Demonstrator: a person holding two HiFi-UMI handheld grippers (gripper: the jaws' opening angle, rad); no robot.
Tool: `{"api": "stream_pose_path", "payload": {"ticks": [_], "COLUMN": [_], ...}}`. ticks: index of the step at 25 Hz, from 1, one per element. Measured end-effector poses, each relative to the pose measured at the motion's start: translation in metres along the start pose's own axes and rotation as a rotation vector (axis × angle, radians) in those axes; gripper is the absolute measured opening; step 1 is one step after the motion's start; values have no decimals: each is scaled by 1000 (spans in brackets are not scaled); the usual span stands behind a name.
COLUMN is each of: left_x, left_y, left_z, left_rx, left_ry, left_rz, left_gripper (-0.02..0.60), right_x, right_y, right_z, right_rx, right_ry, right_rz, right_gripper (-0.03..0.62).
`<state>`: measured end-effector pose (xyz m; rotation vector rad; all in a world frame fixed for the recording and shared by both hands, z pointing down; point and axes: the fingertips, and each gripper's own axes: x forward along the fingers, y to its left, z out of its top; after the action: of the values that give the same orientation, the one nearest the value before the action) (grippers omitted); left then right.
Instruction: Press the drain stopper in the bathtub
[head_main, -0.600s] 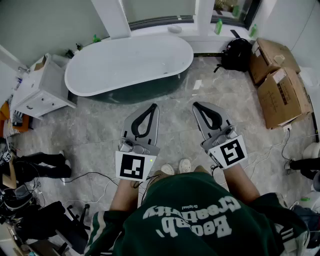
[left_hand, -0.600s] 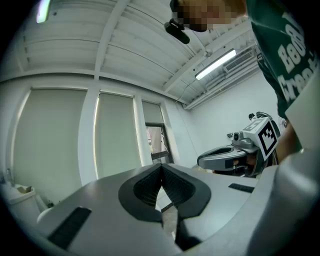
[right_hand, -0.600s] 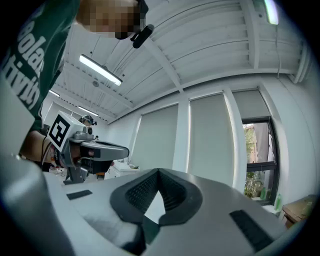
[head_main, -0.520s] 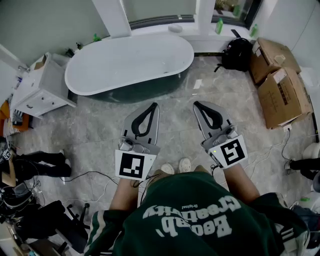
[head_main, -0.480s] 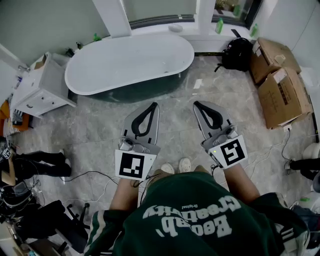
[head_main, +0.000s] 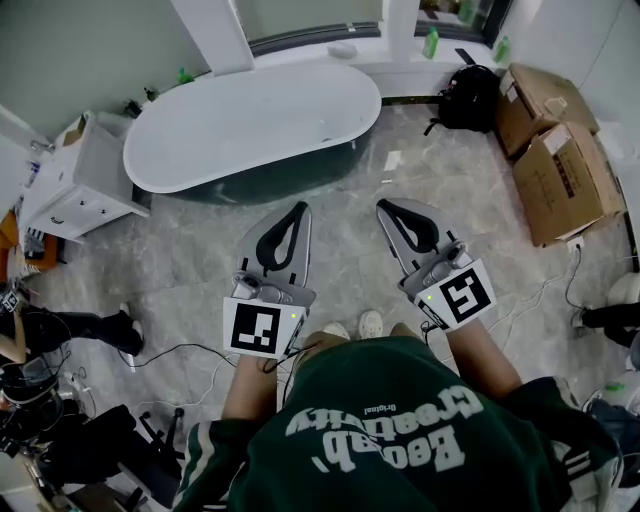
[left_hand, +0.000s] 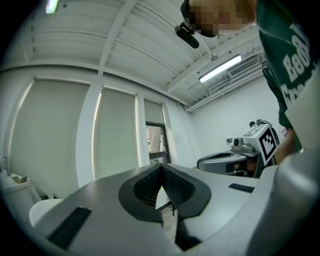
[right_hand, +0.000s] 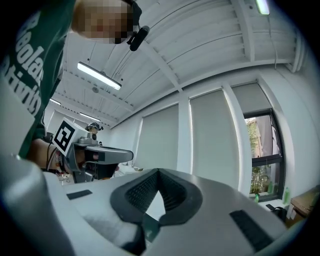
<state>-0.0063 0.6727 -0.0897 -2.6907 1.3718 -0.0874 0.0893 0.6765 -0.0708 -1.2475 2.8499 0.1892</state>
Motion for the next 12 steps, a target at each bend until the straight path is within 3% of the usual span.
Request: {"api": "stream_pose_path", "payload": {"ticks": [12], "left_x": [18], "left_y": [-19], "left_z": [-6], "left_rx": [2], "left_ry": [5], "left_rz": [14], "left_gripper": [2], "right_x": [-20], "right_y": [-25], "right_z": [-11], "right_rx": [22], "right_ry": [-16], "right_rz": [-25], "right_gripper": [9]}}
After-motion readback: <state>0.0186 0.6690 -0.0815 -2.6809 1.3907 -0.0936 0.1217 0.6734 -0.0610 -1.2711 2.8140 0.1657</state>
